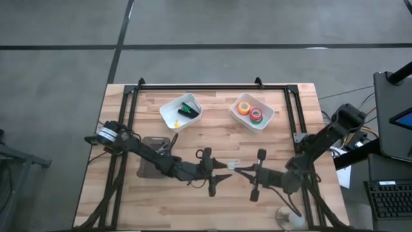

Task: Pick and place Stapler, Stapler remover, tape
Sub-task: Put the blue staple remover into the black bin

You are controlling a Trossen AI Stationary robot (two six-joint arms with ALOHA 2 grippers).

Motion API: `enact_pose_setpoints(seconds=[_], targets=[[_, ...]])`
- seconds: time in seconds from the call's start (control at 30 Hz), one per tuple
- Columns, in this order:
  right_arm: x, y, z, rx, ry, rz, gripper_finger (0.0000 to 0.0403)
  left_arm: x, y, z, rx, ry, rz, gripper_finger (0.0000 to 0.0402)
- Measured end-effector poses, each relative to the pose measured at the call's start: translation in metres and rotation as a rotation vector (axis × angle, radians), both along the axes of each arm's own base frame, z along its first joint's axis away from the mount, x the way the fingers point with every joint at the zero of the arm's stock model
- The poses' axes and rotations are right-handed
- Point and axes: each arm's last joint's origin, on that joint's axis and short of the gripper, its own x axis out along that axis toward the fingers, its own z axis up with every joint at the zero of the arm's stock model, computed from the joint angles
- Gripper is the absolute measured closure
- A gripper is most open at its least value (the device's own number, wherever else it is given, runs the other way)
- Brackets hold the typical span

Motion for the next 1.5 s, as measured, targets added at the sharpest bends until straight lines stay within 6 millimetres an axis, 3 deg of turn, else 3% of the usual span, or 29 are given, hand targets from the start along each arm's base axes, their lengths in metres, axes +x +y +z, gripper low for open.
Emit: enact_pose_setpoints(seconds=[0.4,1.3,1.5], targets=[[0.01,0.004,-0.01,-0.081,-0.007,-0.046,0.0394,0.017,-0.007,0.008,-0.019,-0.041,-0.01,0.0232],[0.01,0.004,-0.013,-0.067,-0.004,-0.046,0.0394,0.019,-0.005,0.012,-0.026,-0.09,0.004,0.0232],[0.011,0.005,-0.014,-0.07,0.001,-0.046,0.0394,0.019,-0.004,0.012,-0.024,-0.087,0.005,0.0266]])
